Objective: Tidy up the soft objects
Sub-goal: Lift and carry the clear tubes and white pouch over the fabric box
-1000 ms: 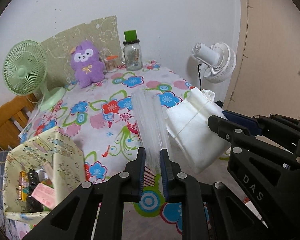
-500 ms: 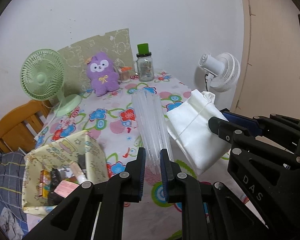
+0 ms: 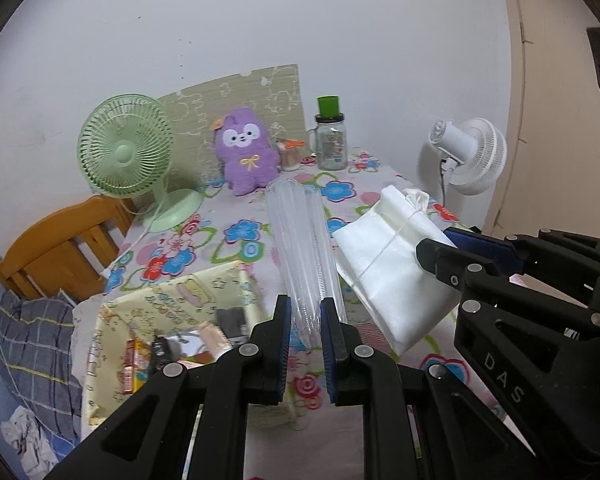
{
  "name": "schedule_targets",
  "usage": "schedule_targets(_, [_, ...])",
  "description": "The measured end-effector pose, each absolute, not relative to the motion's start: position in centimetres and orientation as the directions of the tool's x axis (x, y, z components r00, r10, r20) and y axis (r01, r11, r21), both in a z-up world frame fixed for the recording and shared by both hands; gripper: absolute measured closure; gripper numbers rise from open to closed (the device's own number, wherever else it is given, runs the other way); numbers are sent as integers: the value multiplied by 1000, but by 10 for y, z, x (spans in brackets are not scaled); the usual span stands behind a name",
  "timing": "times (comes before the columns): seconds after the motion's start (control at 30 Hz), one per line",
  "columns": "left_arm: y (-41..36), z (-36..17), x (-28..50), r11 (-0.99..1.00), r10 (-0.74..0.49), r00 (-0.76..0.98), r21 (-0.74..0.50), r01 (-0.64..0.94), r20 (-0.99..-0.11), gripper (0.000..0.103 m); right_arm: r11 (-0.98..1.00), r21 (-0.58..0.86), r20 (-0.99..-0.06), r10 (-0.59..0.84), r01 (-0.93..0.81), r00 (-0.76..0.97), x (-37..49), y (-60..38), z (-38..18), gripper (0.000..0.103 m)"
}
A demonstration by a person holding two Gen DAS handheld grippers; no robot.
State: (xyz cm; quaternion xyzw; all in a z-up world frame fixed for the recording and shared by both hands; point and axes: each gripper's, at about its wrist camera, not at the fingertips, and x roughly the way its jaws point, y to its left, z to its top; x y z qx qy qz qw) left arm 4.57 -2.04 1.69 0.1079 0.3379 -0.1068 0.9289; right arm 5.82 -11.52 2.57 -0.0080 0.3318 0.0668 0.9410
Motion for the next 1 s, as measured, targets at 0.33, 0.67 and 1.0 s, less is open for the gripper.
schedule_targets(0.33, [16,14,62,966,-88,751,129,225,-654,91,982,12,-650,150,-187,745,83,-74,23,85])
schedule_targets(0.67, [47,0,78,975,-69,733,111,194,-677,90,969,0,-665,183,-245,724,102,-36,19,85])
schedule_targets(1.0, [73,-17,91,981,-48,702,97,166,-710,90,958,-12,-691,199,-286,695,116,-4,9,85])
